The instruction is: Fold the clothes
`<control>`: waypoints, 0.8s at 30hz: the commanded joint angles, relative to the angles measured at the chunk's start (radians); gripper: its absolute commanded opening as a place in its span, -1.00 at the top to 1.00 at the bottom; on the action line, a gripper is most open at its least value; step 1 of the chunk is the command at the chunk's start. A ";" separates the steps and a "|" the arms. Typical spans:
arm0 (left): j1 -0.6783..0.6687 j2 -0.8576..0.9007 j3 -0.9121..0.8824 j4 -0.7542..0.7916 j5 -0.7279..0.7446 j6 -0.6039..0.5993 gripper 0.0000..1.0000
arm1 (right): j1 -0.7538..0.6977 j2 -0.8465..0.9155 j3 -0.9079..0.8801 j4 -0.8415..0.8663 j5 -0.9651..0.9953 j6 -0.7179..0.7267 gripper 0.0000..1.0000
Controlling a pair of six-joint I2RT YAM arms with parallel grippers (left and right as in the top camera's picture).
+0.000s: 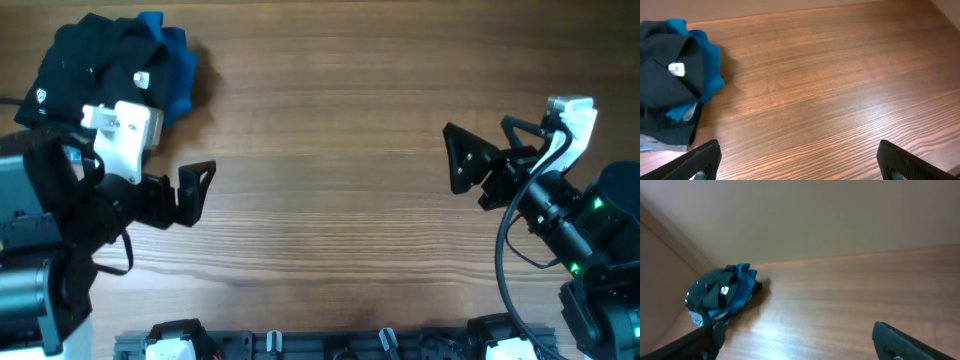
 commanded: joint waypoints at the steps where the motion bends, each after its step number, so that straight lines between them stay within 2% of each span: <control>1: -0.005 -0.015 -0.006 0.001 -0.017 0.020 -1.00 | -0.002 0.003 0.008 -0.053 0.010 0.002 -1.00; 6: -0.005 -0.011 -0.006 0.001 -0.017 0.019 -1.00 | -0.002 0.004 0.008 -0.062 -0.013 0.122 -1.00; 9: -0.005 -0.011 -0.006 0.001 -0.017 0.019 -1.00 | -0.002 0.005 0.008 -0.070 0.094 0.113 -0.99; 13: -0.005 -0.011 -0.006 0.001 -0.017 0.019 -1.00 | -0.002 0.005 0.008 -0.018 0.087 -0.244 -0.99; 18: -0.005 -0.011 -0.006 0.001 -0.017 0.019 -1.00 | 0.004 -0.035 -0.042 -0.030 0.098 -0.542 -0.99; 21: -0.005 -0.011 -0.006 0.001 -0.017 0.019 -1.00 | -0.004 -0.181 -0.211 0.032 0.101 -0.583 -1.00; 24: -0.005 -0.011 -0.006 0.001 -0.017 0.019 -1.00 | -0.034 -0.372 -0.463 0.124 0.101 -0.518 -0.99</control>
